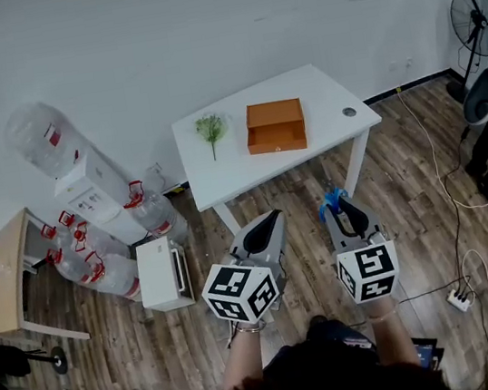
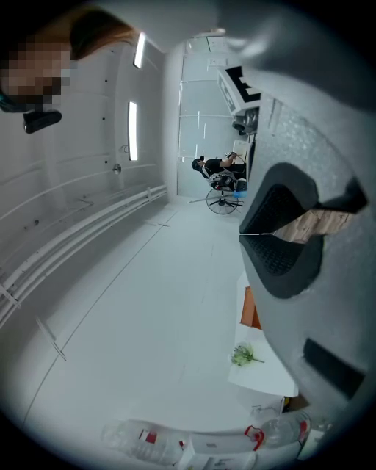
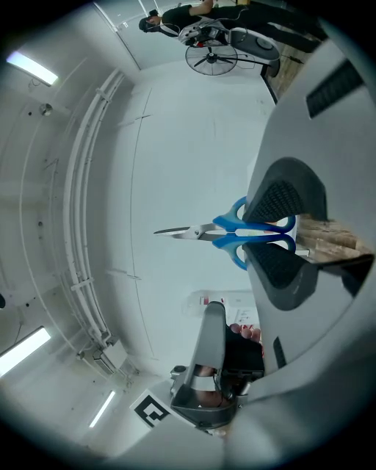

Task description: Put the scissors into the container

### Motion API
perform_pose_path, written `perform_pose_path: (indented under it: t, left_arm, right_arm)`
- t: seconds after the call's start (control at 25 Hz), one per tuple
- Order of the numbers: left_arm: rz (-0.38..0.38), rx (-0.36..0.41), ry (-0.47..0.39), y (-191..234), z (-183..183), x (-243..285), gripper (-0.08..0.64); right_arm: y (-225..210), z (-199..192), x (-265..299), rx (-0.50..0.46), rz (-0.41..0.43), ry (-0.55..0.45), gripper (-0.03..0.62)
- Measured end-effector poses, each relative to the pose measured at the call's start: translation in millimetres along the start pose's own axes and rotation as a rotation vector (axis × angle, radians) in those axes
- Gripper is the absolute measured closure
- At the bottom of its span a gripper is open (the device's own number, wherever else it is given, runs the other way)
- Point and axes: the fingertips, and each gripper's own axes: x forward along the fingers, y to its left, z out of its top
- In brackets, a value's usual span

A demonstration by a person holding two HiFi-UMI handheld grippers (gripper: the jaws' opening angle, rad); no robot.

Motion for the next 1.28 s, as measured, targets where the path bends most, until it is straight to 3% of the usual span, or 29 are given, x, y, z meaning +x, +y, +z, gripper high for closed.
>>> perform_pose_path:
  t: [0.28, 0.72, 1.28]
  left_arm:
    - [0.036, -0.010, -0.004, 4, -3, 30, 0.541]
    - [0.058, -0.002, 0.038, 14, -10, 58, 0.541]
    - [0.025, 0.010, 0.022, 77, 13, 121, 0.541]
  right_arm:
    - [-26, -5, 20, -0.018, 0.035, 0.001, 0.514]
    - [-41, -14, 50, 0.034, 0.072, 0.007, 0.514]
    - [-59, -6, 134, 0.024, 0.072, 0.024, 0.514]
